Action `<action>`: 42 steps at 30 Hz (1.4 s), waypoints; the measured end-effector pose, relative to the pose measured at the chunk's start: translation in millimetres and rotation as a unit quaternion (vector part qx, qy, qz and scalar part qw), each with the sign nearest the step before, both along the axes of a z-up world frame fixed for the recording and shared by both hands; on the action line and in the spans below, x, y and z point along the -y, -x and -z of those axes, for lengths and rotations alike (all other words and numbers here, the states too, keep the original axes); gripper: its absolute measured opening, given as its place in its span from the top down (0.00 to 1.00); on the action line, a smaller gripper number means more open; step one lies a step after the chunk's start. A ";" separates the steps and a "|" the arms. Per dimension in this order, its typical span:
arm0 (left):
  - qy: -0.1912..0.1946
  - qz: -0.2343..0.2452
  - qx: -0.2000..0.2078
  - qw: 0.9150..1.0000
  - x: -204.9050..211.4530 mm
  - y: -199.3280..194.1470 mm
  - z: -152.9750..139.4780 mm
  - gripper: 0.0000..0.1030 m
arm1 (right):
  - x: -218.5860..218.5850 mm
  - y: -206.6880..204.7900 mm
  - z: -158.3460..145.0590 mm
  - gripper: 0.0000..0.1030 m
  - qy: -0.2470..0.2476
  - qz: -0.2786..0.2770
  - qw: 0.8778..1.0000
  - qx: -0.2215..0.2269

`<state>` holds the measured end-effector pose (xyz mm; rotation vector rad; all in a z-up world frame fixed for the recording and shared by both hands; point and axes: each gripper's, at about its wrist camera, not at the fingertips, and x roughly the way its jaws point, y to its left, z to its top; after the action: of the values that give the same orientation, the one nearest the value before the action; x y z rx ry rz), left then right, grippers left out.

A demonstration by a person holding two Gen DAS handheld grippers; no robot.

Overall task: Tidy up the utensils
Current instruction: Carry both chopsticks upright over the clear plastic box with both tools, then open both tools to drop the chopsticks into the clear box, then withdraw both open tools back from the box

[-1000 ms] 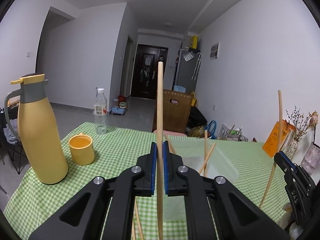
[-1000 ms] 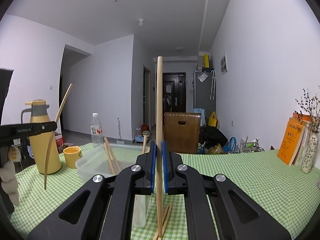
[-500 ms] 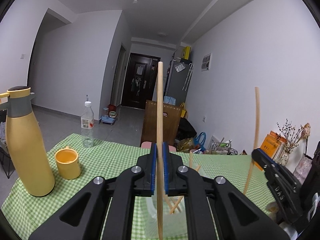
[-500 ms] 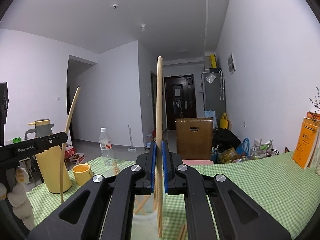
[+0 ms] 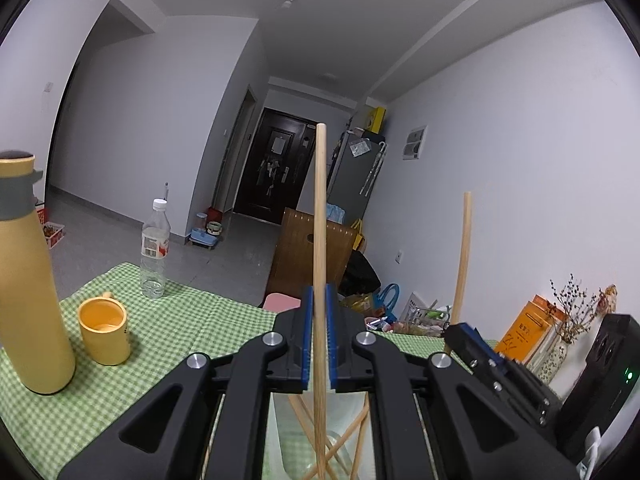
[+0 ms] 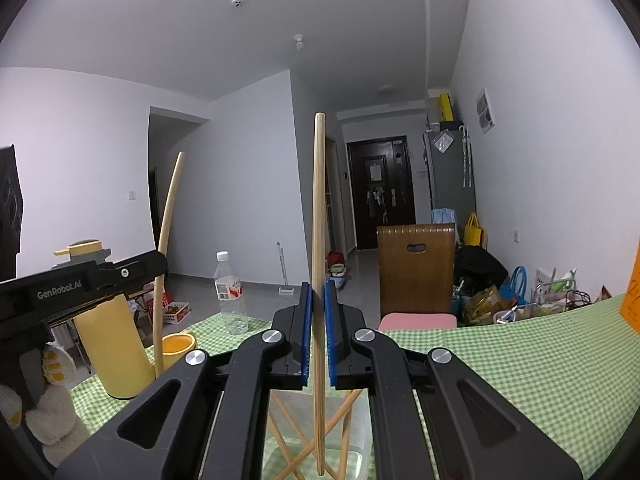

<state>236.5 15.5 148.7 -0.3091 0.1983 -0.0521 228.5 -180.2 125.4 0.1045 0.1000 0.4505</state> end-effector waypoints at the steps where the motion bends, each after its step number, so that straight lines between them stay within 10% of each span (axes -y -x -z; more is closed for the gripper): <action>1: 0.001 -0.003 0.000 1.000 -0.8 -3.7 2.6 0.96 | -1.3 -2.2 1.4 0.94 0.000 -0.001 1.000 -0.002; 18: -0.038 0.026 -0.070 0.996 6.0 -45.6 69.9 0.96 | -3.3 -15.1 30.5 0.92 0.014 -0.016 0.998 -0.060; 19: -0.038 0.029 -0.071 0.996 5.3 -43.4 72.1 0.92 | -1.8 -15.3 31.6 0.88 0.012 -0.015 0.998 -0.065; 21: -0.036 0.029 -0.069 0.996 1.4 -38.1 73.4 0.73 | 2.5 -12.4 31.9 0.43 0.007 -0.013 0.997 -0.072; 28: -0.023 0.001 -0.049 0.999 -23.1 -8.5 65.7 0.06 | 22.3 5.2 35.0 0.09 0.002 0.021 0.997 -0.071; 42: -0.051 -0.032 -0.036 0.998 -22.6 47.9 57.1 0.07 | 21.2 39.6 44.7 0.08 0.034 0.035 0.996 -0.070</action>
<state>188.6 38.1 91.6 -0.2164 0.2623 0.0323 188.9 -201.3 80.8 0.0719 0.2485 0.3685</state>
